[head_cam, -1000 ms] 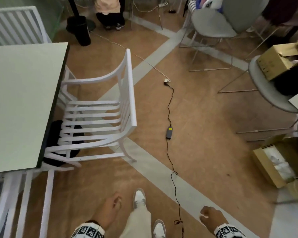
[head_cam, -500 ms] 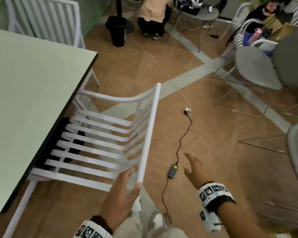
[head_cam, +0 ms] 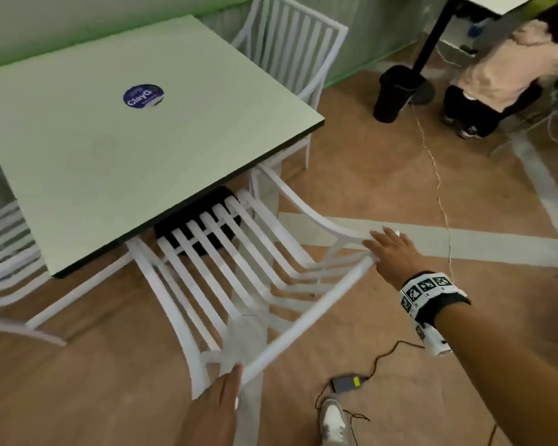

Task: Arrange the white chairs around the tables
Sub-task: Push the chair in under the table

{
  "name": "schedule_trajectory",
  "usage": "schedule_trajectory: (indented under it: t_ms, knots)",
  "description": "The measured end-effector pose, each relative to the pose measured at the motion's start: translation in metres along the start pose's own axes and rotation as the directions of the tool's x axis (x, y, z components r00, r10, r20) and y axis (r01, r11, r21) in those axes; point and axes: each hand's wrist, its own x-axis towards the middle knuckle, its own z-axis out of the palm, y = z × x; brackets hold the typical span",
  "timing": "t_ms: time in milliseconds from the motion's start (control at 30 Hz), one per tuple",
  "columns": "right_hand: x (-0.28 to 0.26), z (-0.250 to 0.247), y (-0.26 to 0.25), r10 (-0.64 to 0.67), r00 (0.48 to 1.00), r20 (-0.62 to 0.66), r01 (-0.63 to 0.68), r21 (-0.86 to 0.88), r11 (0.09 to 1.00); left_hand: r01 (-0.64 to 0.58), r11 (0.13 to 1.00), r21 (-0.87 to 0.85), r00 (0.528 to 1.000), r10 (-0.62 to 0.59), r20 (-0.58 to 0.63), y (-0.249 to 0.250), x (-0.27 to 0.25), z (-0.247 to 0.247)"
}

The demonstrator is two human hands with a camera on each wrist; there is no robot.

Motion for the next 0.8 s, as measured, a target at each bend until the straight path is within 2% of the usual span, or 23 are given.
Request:
schedule_trajectory:
  t_ms: [33,100,133,200,300,400,567,667,800]
  knots:
    - [0.004,0.001,0.009,-0.034,0.999,0.008,0.034,0.002,0.999,0.080,0.991,-0.109,0.995,-0.073,0.063,0.021,-0.010,-0.038]
    - [0.006,0.009,0.022,-0.121,0.992,-0.042,0.123,0.042,0.992,0.083,0.994,-0.069,0.985,-0.092,-0.145,0.038,-0.015,-0.030]
    - [0.005,0.012,0.026,-0.163,0.983,-0.085,0.169,0.063,0.984,0.086,0.993,-0.076,0.983,-0.096,-0.154,0.042,-0.017,-0.029]
    - [0.003,0.015,0.029,-0.220,0.965,-0.145,0.234,0.091,0.968,0.163,0.971,-0.176,0.967,-0.192,-0.168,0.048,-0.019,-0.030]
    - [0.003,0.013,0.029,-0.263,0.948,-0.180,0.284,0.100,0.954,0.190,0.948,-0.257,0.958,-0.236,-0.165,0.051,-0.023,-0.032]
    - [0.000,0.012,0.029,-0.269,0.946,-0.183,0.289,0.092,0.953,0.193,0.948,-0.252,0.949,-0.246,-0.198,0.051,-0.023,-0.028]
    - [-0.015,0.018,0.023,-0.285,0.931,-0.227,0.305,0.059,0.950,0.266,0.921,-0.284,0.909,-0.337,-0.244,0.051,-0.030,-0.021]
    - [-0.016,0.017,0.026,-0.287,0.933,-0.217,0.307,0.060,0.950,0.257,0.923,-0.287,0.892,-0.341,-0.297,0.056,-0.030,-0.015]
    - [-0.007,0.010,0.038,-0.317,0.927,-0.202,0.331,0.043,0.943,0.240,0.917,-0.319,0.888,-0.340,-0.311,0.076,-0.034,-0.011]
